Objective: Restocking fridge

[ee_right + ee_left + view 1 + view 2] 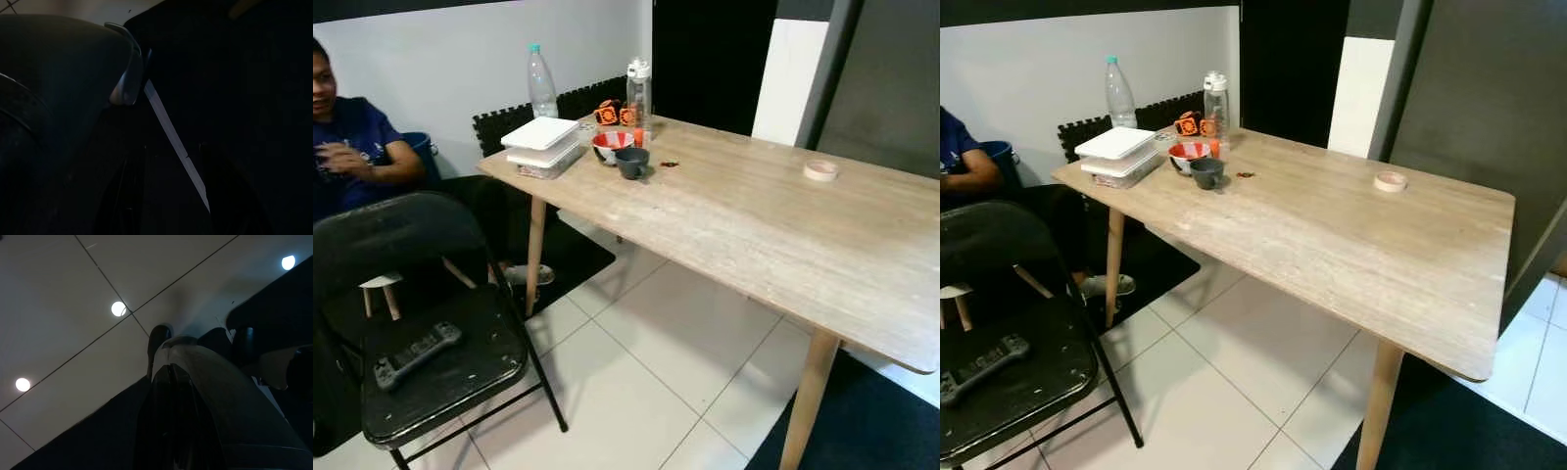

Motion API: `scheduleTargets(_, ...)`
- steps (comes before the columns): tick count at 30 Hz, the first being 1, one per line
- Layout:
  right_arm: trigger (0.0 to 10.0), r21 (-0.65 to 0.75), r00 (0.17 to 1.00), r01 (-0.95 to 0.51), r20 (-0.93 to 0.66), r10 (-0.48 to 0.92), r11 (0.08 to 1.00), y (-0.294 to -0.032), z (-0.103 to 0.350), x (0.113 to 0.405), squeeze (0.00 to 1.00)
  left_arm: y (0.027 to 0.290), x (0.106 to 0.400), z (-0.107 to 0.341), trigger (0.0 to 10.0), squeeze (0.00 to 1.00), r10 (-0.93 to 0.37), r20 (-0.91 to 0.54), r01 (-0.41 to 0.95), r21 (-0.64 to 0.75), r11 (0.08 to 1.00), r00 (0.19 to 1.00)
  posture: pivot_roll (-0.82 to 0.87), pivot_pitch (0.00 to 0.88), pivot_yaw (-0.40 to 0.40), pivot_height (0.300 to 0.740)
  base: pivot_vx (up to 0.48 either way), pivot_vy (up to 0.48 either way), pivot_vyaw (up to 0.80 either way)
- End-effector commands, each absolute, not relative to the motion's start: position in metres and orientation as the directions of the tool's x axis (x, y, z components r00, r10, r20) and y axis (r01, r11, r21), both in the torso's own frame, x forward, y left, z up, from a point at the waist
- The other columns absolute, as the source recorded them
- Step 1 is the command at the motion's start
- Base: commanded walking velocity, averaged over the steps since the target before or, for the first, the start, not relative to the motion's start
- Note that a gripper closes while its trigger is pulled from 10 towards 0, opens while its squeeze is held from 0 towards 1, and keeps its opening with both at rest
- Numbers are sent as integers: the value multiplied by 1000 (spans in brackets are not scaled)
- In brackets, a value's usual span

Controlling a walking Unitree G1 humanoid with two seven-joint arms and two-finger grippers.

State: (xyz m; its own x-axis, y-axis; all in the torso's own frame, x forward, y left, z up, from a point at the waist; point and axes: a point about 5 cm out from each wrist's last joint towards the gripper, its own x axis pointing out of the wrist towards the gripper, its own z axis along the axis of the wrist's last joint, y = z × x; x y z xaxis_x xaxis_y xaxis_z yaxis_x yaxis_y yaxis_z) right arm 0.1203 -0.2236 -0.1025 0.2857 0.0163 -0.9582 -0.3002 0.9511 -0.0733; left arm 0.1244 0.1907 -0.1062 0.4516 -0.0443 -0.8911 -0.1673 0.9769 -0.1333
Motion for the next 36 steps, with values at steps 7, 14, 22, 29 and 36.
scheduleTargets(7,10000,-75,294,-312,-956,21,947,-222,-102,122,0,196,124,-106,10000,0,-20,-889,-188,-118,975,457,-98,0,20,740,0,0,0)
scheduleTargets(14,10000,-76,296,-309,-955,20,948,-222,-102,122,0,196,124,-106,10000,0,-18,-889,-186,-115,976,457,-96,0,25,740,0,0,0)
scheduleTargets(22,10000,-69,287,-315,-958,25,947,-221,-103,121,0,197,124,-106,10000,0,-17,-890,-180,-110,977,455,-95,0,31,740,0,0,-678)
scheduleTargets(29,10000,-66,284,-312,-958,27,948,-221,-103,121,0,197,124,-106,10000,0,-19,-891,-177,-110,978,453,-95,0,31,740,0,0,-780)
scheduleTargets(36,10000,-62,282,-311,-959,30,948,-221,-103,121,0,197,124,-105,10000,0,-21,-891,-173,-111,979,454,-95,0,32,740,0,0,-779)
